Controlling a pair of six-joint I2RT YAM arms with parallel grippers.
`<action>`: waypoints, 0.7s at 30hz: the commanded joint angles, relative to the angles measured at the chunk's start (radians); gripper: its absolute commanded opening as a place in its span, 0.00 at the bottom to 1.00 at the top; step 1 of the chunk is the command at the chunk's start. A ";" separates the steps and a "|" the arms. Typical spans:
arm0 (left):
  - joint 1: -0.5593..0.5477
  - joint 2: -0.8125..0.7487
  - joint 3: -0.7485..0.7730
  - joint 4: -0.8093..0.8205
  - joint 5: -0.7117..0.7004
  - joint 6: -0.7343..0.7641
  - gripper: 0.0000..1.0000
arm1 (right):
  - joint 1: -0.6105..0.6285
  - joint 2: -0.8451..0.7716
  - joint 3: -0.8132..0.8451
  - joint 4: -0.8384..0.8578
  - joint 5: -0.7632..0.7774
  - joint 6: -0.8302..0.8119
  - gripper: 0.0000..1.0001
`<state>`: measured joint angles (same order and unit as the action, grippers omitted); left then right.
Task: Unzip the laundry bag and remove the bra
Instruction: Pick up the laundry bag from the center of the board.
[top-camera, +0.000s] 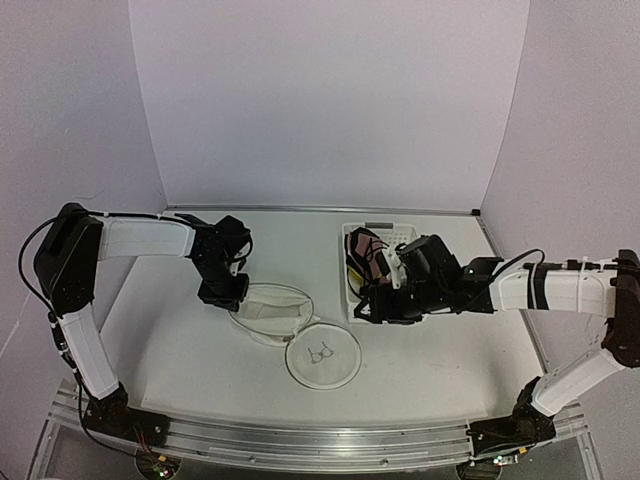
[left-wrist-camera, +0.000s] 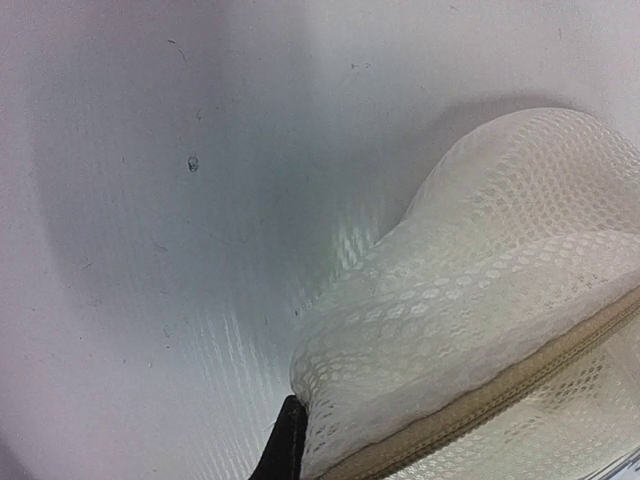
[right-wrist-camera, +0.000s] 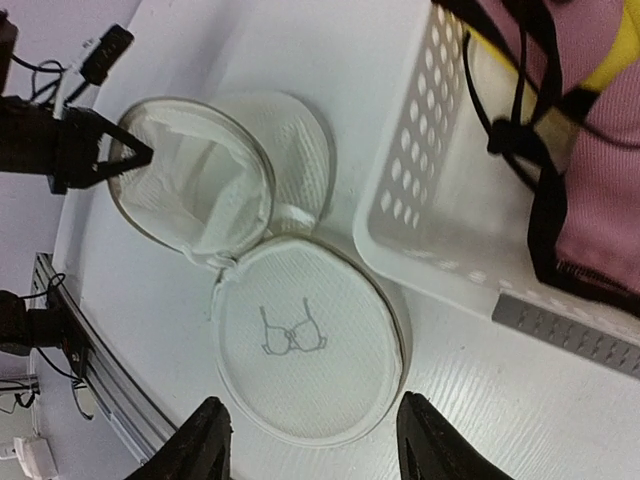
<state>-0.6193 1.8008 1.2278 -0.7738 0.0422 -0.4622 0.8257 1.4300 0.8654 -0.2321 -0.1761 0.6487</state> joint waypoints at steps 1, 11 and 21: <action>-0.008 0.000 -0.022 0.038 0.001 -0.015 0.00 | 0.028 -0.030 -0.114 0.126 0.013 0.075 0.59; -0.023 -0.058 -0.237 0.282 0.046 -0.003 0.00 | 0.043 0.001 -0.304 0.385 0.039 0.007 0.67; -0.025 -0.068 -0.340 0.423 0.073 0.031 0.00 | 0.044 0.161 -0.333 0.634 0.033 -0.011 0.76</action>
<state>-0.6388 1.7355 0.9348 -0.4091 0.0998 -0.4599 0.8646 1.5436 0.5293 0.2382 -0.1528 0.6529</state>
